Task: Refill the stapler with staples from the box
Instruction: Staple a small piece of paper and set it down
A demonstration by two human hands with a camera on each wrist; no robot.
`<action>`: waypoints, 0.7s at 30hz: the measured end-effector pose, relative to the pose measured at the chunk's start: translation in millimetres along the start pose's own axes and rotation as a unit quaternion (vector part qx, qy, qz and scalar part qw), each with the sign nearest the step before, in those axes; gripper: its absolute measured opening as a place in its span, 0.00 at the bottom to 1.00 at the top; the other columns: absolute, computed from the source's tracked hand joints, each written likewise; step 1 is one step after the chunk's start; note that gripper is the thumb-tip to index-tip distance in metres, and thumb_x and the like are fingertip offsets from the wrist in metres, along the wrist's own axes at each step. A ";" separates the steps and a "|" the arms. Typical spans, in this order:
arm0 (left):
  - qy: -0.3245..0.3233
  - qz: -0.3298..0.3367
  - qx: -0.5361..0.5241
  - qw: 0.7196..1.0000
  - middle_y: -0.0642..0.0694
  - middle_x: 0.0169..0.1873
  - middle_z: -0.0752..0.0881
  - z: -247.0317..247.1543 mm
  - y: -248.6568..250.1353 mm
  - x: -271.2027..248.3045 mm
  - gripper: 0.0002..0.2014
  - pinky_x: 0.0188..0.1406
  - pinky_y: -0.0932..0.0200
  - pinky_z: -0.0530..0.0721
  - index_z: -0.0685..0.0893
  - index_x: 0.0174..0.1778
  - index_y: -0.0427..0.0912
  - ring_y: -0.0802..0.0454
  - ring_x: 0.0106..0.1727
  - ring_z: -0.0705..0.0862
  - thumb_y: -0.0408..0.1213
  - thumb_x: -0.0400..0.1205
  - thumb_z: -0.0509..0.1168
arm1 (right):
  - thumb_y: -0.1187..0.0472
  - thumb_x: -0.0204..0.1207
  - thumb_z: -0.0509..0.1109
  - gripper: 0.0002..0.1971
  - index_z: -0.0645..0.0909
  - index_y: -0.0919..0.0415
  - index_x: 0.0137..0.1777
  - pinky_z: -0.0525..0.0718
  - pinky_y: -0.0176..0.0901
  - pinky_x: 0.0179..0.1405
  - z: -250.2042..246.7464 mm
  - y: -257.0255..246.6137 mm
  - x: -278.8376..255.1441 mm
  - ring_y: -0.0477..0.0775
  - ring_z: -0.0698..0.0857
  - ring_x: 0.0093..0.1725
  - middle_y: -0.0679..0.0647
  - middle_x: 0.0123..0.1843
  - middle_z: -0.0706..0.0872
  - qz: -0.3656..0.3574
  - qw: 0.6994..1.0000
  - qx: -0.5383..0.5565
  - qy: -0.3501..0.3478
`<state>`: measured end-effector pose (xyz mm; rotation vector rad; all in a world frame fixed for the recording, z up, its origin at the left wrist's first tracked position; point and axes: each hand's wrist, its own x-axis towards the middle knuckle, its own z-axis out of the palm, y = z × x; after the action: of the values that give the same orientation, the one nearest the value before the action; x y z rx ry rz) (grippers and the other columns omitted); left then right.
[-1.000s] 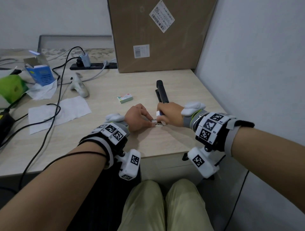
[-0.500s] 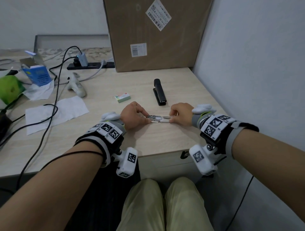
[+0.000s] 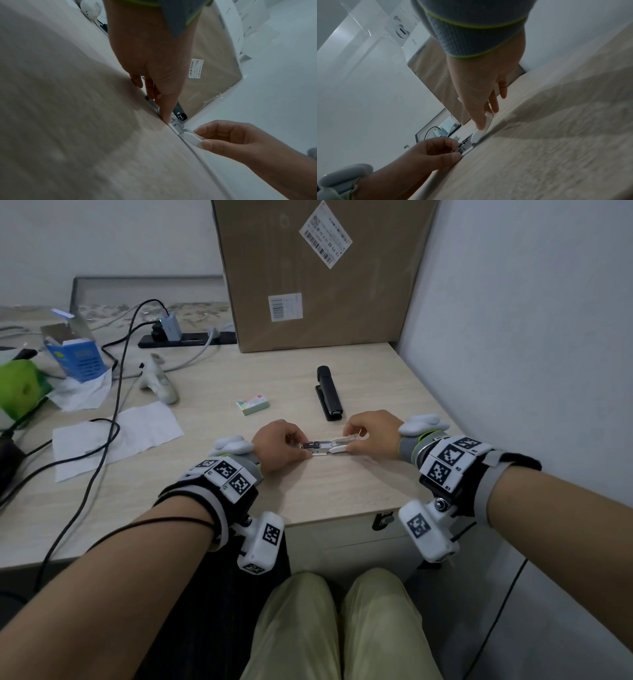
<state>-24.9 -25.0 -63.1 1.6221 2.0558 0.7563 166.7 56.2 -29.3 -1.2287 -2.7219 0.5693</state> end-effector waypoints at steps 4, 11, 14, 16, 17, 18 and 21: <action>0.026 0.000 -0.023 0.999 0.49 0.48 0.81 -0.1 2.6 -3.1 0.16 0.56 0.57 0.79 0.88 0.50 0.45 0.53 0.49 0.80 0.39 0.67 0.78 | 0.53 0.70 0.74 0.18 0.82 0.58 0.59 0.80 0.45 0.54 -0.5 -8.7 3.8 0.56 0.83 0.57 0.55 0.59 0.86 -0.010 1.000 -0.022 -0.017; -0.005 -0.024 0.015 1.000 0.51 0.44 0.83 -17.9 -10.9 0.2 0.17 0.49 0.61 0.78 0.86 0.52 0.44 0.54 0.44 0.80 0.41 0.69 0.77 | 0.46 0.73 0.71 0.19 0.81 0.54 0.60 0.75 0.50 0.62 -2.8 -21.7 11.8 0.55 0.79 0.64 0.51 0.63 0.83 -0.026 0.998 -0.052 -0.003; -0.016 -0.028 0.058 0.998 0.50 0.42 0.83 -19.2 -13.9 2.3 0.15 0.46 0.62 0.77 0.86 0.49 0.42 0.53 0.45 0.80 0.43 0.70 0.76 | 0.46 0.76 0.66 0.15 0.83 0.53 0.56 0.72 0.53 0.63 -0.4 -26.9 14.4 0.56 0.78 0.64 0.50 0.62 0.84 -0.023 0.997 -0.074 0.031; -0.009 -0.022 0.081 0.996 0.50 0.41 0.83 -19.1 -13.7 4.1 0.13 0.37 0.66 0.74 0.86 0.46 0.41 0.52 0.44 0.80 0.44 0.72 0.74 | 0.47 0.77 0.64 0.13 0.84 0.52 0.54 0.71 0.53 0.62 1.3 -29.2 15.5 0.57 0.78 0.64 0.50 0.62 0.85 -0.025 0.996 -0.077 0.042; -0.005 -0.018 0.086 0.996 0.50 0.40 0.83 -18.5 -13.4 4.9 0.12 0.35 0.69 0.72 0.86 0.44 0.41 0.52 0.44 0.80 0.45 0.72 0.74 | 0.49 0.77 0.64 0.12 0.84 0.52 0.53 0.71 0.52 0.61 1.7 -30.1 15.8 0.57 0.78 0.64 0.50 0.61 0.85 -0.027 0.996 -0.076 0.045; -0.004 -0.016 0.088 0.996 0.50 0.39 0.83 -17.9 -13.0 5.5 0.11 0.33 0.71 0.70 0.86 0.42 0.41 0.52 0.43 0.79 0.45 0.73 0.73 | 0.50 0.78 0.64 0.11 0.84 0.52 0.53 0.71 0.51 0.60 2.1 -31.0 16.0 0.56 0.78 0.64 0.50 0.61 0.85 -0.029 0.996 -0.073 0.047; 0.006 -0.026 0.066 0.997 0.51 0.37 0.83 -16.2 -12.6 7.2 0.10 0.34 0.66 0.72 0.85 0.39 0.42 0.52 0.43 0.80 0.46 0.73 0.73 | 0.53 0.78 0.64 0.10 0.84 0.53 0.53 0.72 0.52 0.62 2.3 -34.8 16.2 0.55 0.79 0.64 0.50 0.60 0.86 -0.037 0.996 -0.051 0.056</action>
<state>-46.0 -22.8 -58.7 1.6299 2.1891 0.6246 130.8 46.5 -19.3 -1.1383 -2.7190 0.3455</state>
